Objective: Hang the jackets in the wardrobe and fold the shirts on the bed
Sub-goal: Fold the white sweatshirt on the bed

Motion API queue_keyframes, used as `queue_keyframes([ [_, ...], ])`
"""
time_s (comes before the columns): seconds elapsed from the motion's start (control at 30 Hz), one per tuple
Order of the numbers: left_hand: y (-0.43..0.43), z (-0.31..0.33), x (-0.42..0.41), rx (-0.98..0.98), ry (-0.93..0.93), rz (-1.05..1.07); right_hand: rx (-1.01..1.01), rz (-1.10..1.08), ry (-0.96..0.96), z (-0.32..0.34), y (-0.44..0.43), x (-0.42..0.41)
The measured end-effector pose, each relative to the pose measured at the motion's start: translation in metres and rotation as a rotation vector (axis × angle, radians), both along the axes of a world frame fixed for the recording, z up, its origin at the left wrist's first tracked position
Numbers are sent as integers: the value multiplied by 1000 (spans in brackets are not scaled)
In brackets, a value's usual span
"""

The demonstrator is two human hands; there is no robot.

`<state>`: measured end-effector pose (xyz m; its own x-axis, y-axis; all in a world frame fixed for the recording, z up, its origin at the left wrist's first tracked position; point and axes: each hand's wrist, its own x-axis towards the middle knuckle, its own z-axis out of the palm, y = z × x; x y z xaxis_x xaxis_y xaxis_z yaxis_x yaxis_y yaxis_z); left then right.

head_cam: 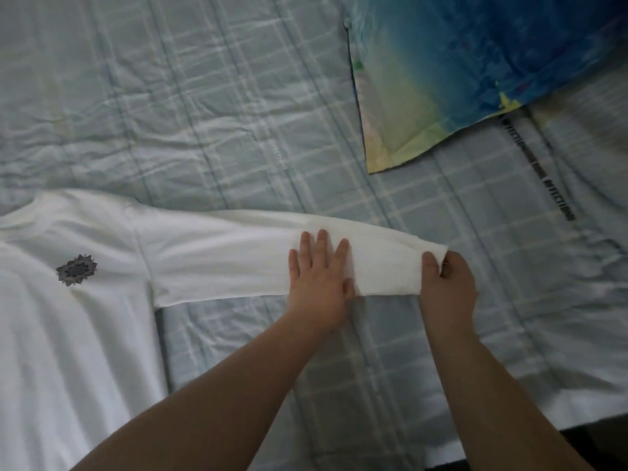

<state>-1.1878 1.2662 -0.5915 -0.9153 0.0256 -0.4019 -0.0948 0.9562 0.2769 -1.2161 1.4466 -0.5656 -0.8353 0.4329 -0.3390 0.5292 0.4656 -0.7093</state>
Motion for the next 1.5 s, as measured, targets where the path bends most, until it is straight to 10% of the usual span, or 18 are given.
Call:
queue_keyframes([
  [0.2,-22,88,18,1319,-129,981,-346,344,124,66,-80,36],
  [0.3,-69,95,27,1497,-153,1179,-321,602,161,62,-121,57],
  [0.6,-262,80,74,1253,31,1156,418,1074,297,13,-280,83],
  [1.07,-575,45,206,1127,124,1363,556,1227,165,-17,-573,172],
  [1.5,-641,18,254,849,218,1447,650,1350,239,-51,-644,195],
])
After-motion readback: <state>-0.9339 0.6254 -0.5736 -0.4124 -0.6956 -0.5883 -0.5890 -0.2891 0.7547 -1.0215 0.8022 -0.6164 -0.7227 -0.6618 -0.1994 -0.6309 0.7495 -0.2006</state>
